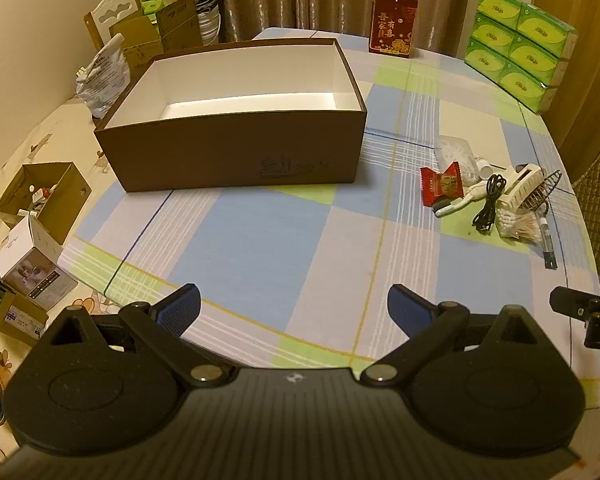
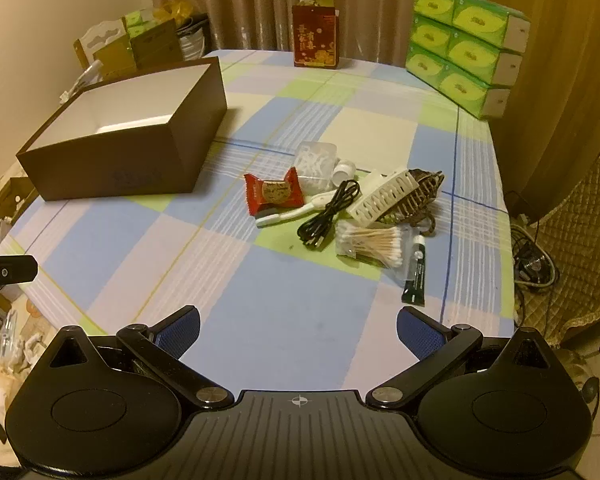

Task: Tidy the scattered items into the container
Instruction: 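Move both tools toward the scattered items beside the box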

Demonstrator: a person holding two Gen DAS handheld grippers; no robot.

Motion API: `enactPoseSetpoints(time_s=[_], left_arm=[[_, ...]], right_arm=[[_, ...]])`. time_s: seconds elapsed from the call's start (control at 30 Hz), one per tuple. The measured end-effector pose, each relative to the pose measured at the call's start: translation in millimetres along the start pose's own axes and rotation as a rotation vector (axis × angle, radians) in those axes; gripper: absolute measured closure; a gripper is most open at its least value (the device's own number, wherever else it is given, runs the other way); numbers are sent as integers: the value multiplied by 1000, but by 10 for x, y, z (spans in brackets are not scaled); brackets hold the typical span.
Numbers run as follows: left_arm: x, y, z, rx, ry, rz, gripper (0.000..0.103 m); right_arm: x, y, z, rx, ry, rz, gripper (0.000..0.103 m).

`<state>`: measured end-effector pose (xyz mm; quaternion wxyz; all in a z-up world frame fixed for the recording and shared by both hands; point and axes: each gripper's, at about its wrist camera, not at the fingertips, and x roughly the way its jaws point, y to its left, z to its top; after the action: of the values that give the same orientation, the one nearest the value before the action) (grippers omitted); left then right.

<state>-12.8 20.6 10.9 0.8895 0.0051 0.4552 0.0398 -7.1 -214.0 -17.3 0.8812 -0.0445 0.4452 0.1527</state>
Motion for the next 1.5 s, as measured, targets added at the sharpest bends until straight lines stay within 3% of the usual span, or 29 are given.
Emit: enactPoseSetpoints(time_s=[0.67, 1.2, 1.4, 1.5], left_arm=[[165, -130, 97, 35, 14, -17, 4], [443, -504, 272, 106, 19, -103, 3], [570, -687, 384, 155, 7, -129, 3], [640, -760, 431, 162, 7, -145, 3]], right_arm=[[100, -207, 45, 27, 11, 8, 2], [216, -677, 17, 74, 20, 10, 3], [318, -870, 47, 86, 29, 13, 21], [403, -967, 47, 83, 42, 7, 36]])
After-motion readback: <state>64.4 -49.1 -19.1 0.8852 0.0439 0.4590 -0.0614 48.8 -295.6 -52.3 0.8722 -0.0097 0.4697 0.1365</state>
